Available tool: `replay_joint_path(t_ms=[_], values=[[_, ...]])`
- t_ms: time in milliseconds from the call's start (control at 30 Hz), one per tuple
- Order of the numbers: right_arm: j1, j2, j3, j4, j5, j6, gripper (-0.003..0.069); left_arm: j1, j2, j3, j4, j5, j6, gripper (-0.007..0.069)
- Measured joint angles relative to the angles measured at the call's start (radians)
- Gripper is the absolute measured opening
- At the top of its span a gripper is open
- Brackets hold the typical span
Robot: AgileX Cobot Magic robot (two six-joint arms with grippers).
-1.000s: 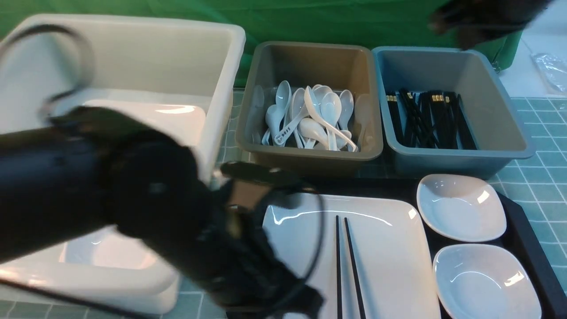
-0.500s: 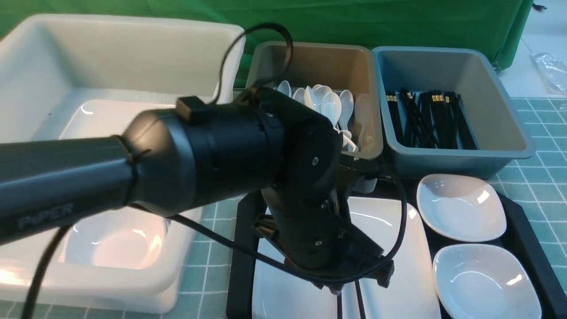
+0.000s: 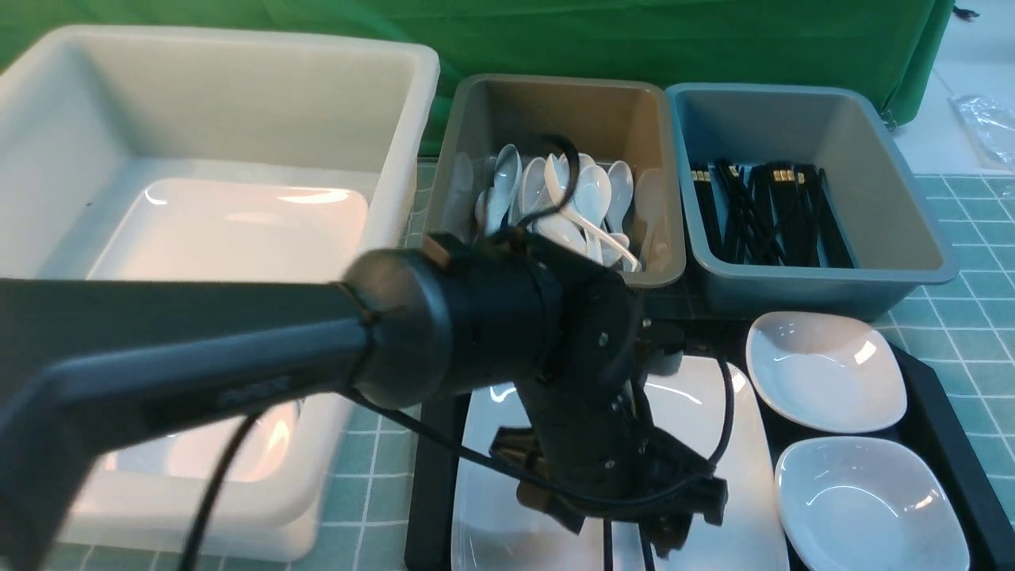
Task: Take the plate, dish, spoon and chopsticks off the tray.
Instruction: Use the right arm to grab a pair of chopsticks from the plate
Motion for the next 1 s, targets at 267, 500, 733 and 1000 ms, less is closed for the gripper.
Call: replay_joint_path(t_ms=[267,500,733,1000], values=[[0.0,0.0,0.002,0.024,-0.033,0.006,0.0083,0.0,0.024,-0.011,0.03,0.016,0.01,0.0584],[0.002,0.063,0.015,0.295,-0.125,-0.033,0.0213,0.0,-0.046,-0.151,0.252,0.258,0.014,0.0563],[0.088,0.302,0.021,0.419,-0.224,-0.093,0.0515,0.09,-0.207,-0.165,0.351,0.385,0.024,0.0172],[0.268,0.648,-0.039,0.424,-0.366,-0.054,0.0649,0.397,-0.445,0.093,0.313,0.359,0.025,0.0013]])
